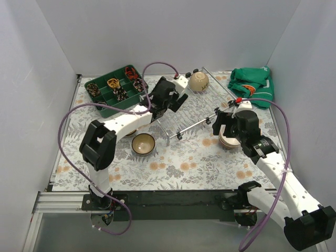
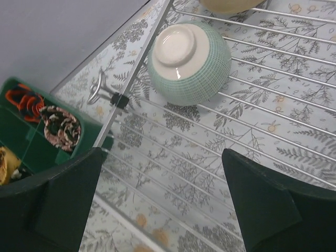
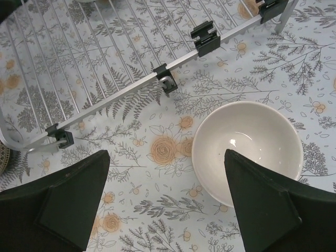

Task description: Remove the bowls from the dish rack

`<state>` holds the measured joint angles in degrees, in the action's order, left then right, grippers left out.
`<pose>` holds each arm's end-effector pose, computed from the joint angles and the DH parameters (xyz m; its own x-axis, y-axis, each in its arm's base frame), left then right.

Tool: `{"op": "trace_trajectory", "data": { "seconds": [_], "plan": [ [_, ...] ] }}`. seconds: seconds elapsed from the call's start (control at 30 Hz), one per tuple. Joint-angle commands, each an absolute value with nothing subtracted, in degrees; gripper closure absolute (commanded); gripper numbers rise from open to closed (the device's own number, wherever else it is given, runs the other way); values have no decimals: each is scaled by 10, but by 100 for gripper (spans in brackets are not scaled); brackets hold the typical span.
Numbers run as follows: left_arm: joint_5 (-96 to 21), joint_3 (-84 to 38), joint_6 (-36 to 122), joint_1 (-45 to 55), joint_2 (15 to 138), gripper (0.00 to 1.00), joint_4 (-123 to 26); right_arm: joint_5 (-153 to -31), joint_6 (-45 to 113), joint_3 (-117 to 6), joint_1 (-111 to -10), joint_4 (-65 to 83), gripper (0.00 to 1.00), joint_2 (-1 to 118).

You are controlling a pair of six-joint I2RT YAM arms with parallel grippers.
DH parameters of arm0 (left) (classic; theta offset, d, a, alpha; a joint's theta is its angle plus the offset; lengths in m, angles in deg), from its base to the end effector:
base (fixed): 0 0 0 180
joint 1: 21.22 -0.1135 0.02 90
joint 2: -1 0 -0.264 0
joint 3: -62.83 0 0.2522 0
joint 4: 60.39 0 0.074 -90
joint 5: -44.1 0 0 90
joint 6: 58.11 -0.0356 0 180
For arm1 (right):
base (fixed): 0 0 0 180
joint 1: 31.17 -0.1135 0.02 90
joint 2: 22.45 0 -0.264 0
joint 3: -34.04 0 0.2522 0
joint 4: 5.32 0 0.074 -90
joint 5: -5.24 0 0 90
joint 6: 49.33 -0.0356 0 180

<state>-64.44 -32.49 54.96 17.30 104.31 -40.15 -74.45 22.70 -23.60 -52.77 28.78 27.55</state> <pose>0.3399 -0.2561 0.2844 -0.4860 -0.0880 -0.8695 0.1966 0.9584 -0.2069 0.1863 0.0669 0.3007 -0.4599 0.1444 -0.8762 -0.0750 0.9769 0.2003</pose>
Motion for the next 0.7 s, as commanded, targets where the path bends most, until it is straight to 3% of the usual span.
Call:
{"op": "trace_trajectory", "data": {
  "seconds": [0.0,0.37,0.67],
  "plan": [
    [-671,-377,422,189,1109,2,-457,-775,233,-222,-526,280,1,255],
    [-687,-480,272,191,1271,2,-536,-843,245,-180,-525,243,2,247],
    [-683,-524,250,190,1348,2,-562,-843,263,-169,-526,238,2,252]
  ]
}}
